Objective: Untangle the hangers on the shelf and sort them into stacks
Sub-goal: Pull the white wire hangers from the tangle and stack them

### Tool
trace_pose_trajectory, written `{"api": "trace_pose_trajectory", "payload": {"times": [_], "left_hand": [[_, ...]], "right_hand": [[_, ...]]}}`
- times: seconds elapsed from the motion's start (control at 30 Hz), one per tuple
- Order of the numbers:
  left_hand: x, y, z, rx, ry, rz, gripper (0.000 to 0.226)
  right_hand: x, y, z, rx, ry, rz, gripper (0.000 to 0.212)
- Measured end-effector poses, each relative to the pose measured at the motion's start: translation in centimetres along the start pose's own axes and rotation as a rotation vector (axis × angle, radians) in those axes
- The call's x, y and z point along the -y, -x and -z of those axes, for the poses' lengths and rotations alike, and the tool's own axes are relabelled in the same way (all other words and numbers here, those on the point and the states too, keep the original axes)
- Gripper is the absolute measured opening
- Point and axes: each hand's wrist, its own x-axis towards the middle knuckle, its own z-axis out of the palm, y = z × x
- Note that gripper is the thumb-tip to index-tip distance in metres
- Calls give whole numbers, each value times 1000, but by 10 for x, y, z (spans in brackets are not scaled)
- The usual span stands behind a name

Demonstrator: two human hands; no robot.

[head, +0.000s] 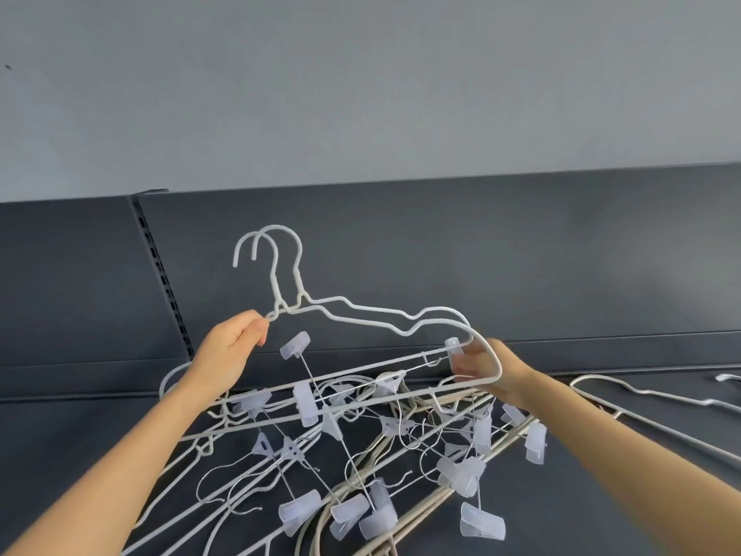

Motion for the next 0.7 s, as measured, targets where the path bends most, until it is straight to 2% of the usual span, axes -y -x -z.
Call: {"api": "trace_pose_trajectory", "payload": {"times": [0.13, 0.27, 0.33, 0.5, 0.7], "left_hand": [[9, 1, 2, -7, 42, 33, 35], [16, 3, -2, 40, 68, 86, 37], [19, 2, -4, 55, 98, 144, 38], [28, 4, -7, 48, 213, 299, 41], [25, 4, -13, 28, 191, 342, 45]], "right_hand": [[3, 0, 1, -59, -181, 22, 24], [10, 4, 5, -18, -372, 22, 11], [11, 3, 8, -23, -449, 0, 11], [14, 8, 15, 10, -431, -18, 16], [16, 11, 16, 0, -454, -20, 18]]}}
